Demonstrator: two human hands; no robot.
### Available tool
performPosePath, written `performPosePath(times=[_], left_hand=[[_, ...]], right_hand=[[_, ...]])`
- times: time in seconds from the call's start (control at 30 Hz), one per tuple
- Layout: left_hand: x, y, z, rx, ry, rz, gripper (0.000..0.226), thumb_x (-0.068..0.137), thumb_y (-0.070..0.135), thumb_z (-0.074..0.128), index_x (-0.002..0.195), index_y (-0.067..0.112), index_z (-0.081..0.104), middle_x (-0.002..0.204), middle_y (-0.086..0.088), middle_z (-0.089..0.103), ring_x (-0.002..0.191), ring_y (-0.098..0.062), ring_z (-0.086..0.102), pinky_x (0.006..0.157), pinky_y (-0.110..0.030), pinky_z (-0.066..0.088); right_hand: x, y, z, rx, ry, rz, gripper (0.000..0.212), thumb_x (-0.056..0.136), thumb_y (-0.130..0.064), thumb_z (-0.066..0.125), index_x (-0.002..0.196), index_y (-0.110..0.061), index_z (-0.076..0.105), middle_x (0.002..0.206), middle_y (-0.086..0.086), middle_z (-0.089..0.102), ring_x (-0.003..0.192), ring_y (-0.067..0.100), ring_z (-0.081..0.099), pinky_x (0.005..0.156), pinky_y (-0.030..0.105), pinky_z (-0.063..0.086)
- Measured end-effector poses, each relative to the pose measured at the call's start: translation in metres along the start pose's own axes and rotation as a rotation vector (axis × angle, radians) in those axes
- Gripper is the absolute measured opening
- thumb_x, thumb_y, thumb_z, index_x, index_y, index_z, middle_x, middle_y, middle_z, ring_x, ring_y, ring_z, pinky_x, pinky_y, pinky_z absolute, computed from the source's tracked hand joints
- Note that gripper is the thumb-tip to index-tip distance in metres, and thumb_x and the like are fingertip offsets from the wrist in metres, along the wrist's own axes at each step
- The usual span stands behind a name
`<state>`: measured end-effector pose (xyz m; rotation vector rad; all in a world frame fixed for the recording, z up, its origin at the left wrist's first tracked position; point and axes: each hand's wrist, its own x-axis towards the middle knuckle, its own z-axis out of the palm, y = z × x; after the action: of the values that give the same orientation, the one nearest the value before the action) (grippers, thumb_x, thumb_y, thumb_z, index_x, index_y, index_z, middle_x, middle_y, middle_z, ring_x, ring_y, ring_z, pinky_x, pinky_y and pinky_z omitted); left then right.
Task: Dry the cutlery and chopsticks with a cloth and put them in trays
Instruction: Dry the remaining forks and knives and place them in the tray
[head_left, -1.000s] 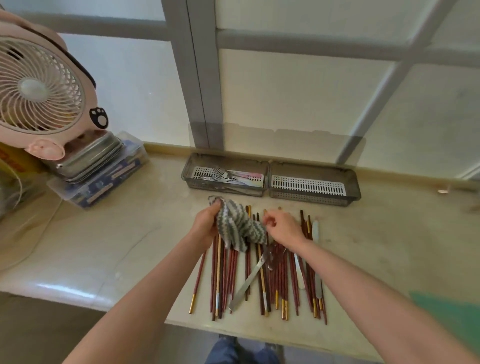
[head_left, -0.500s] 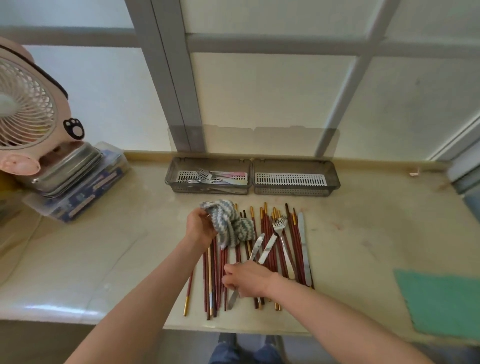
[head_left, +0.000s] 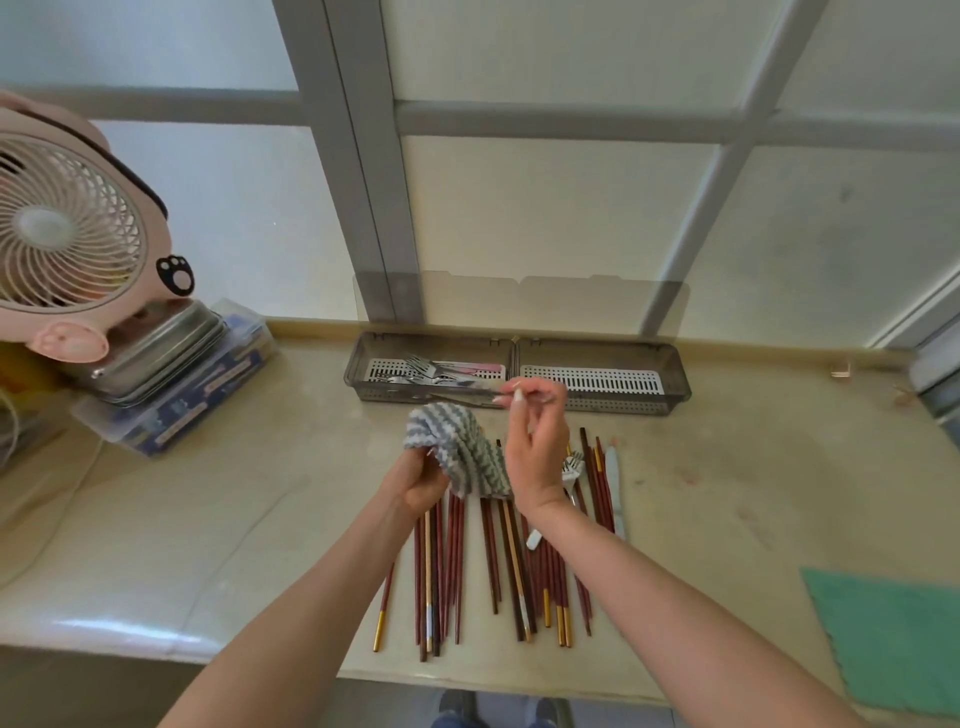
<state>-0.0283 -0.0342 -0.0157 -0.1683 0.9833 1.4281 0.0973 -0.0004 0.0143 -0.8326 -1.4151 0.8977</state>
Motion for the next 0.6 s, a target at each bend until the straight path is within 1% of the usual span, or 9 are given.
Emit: performPosePath(times=[0.07, 0.13, 0.17, 0.23, 0.3, 0.37, 0.5, 0.53, 0.6], left_hand=[[0.001, -0.002, 0.006, 0.005, -0.033, -0.019, 0.027, 0.099, 0.017, 0.038, 0.088, 0.002, 0.058, 0.072, -0.013, 0.069, 0.065, -0.02, 0.067, 0.052, -0.026, 0.056], [-0.001, -0.002, 0.015, 0.045, -0.07, -0.031, 0.033, 0.1, 0.025, 0.037, 0.089, 0.003, 0.059, 0.075, -0.014, 0.07, 0.072, -0.021, 0.066, 0.054, -0.027, 0.056], [-0.003, -0.002, 0.019, 0.067, -0.081, -0.027, 0.036, 0.1, 0.028, 0.036, 0.091, 0.003, 0.06, 0.078, -0.015, 0.071, 0.075, -0.022, 0.066, 0.058, -0.03, 0.056], [-0.005, 0.001, 0.024, 0.15, -0.075, -0.005, 0.034, 0.1, 0.027, 0.037, 0.095, 0.003, 0.06, 0.09, -0.017, 0.068, 0.086, -0.025, 0.063, 0.071, -0.038, 0.05], [-0.003, 0.003, 0.023, 0.239, -0.029, 0.036, 0.027, 0.098, 0.019, 0.038, 0.092, 0.004, 0.06, 0.09, -0.015, 0.064, 0.085, -0.024, 0.058, 0.072, -0.035, 0.046], [0.002, 0.005, 0.018, 0.296, 0.073, 0.102, 0.022, 0.095, 0.01, 0.041, 0.084, 0.005, 0.059, 0.083, -0.012, 0.06, 0.073, -0.02, 0.055, 0.065, -0.028, 0.045], [0.006, 0.01, 0.017, 0.378, 0.252, 0.206, 0.018, 0.088, -0.003, 0.05, 0.073, 0.003, 0.057, 0.058, -0.008, 0.061, 0.051, -0.016, 0.057, 0.042, -0.018, 0.046], [0.007, 0.013, 0.017, 0.362, 0.288, 0.214, 0.018, 0.087, -0.005, 0.05, 0.071, 0.002, 0.056, 0.057, -0.008, 0.06, 0.05, -0.017, 0.056, 0.04, -0.017, 0.046], [0.01, 0.025, 0.013, 0.306, 0.342, 0.222, 0.014, 0.087, -0.006, 0.051, 0.075, -0.001, 0.055, 0.066, -0.011, 0.059, 0.057, -0.019, 0.056, 0.044, -0.021, 0.049]], right_hand=[[0.003, -0.007, 0.005, 0.167, 0.083, 0.177, 0.009, 0.095, -0.004, 0.041, 0.099, -0.005, 0.048, 0.098, 0.01, 0.065, 0.083, 0.017, 0.066, 0.079, 0.027, 0.054], [0.002, -0.008, 0.007, 0.278, 0.071, 0.359, 0.012, 0.095, 0.001, 0.043, 0.094, -0.008, 0.052, 0.102, 0.015, 0.068, 0.085, 0.025, 0.068, 0.081, 0.034, 0.056], [0.0, -0.007, 0.007, 0.335, 0.049, 0.456, 0.013, 0.093, 0.002, 0.045, 0.091, -0.008, 0.052, 0.103, 0.016, 0.069, 0.086, 0.027, 0.068, 0.081, 0.035, 0.056], [-0.005, -0.007, 0.006, 0.414, 0.003, 0.632, 0.01, 0.091, 0.004, 0.049, 0.09, -0.004, 0.055, 0.104, 0.016, 0.069, 0.09, 0.027, 0.069, 0.077, 0.032, 0.058], [-0.009, -0.005, 0.006, 0.403, -0.026, 0.757, 0.01, 0.089, 0.005, 0.052, 0.092, 0.002, 0.061, 0.102, 0.019, 0.069, 0.091, 0.027, 0.069, 0.077, 0.031, 0.058], [-0.011, -0.004, 0.004, 0.361, -0.062, 0.831, 0.011, 0.088, 0.003, 0.056, 0.093, 0.001, 0.065, 0.094, 0.018, 0.07, 0.082, 0.024, 0.069, 0.078, 0.031, 0.058], [-0.011, -0.006, -0.001, 0.087, -0.198, 0.832, 0.015, 0.087, 0.006, 0.058, 0.096, -0.003, 0.067, 0.079, 0.014, 0.065, 0.059, 0.015, 0.063, 0.061, 0.025, 0.057], [-0.01, -0.007, -0.002, 0.049, -0.21, 0.828, 0.018, 0.086, 0.008, 0.057, 0.096, -0.003, 0.067, 0.077, 0.015, 0.065, 0.055, 0.015, 0.062, 0.057, 0.025, 0.056], [-0.005, -0.01, -0.004, 0.002, -0.223, 0.814, 0.023, 0.084, 0.012, 0.057, 0.096, -0.006, 0.066, 0.075, 0.016, 0.066, 0.048, 0.015, 0.06, 0.052, 0.026, 0.055]])
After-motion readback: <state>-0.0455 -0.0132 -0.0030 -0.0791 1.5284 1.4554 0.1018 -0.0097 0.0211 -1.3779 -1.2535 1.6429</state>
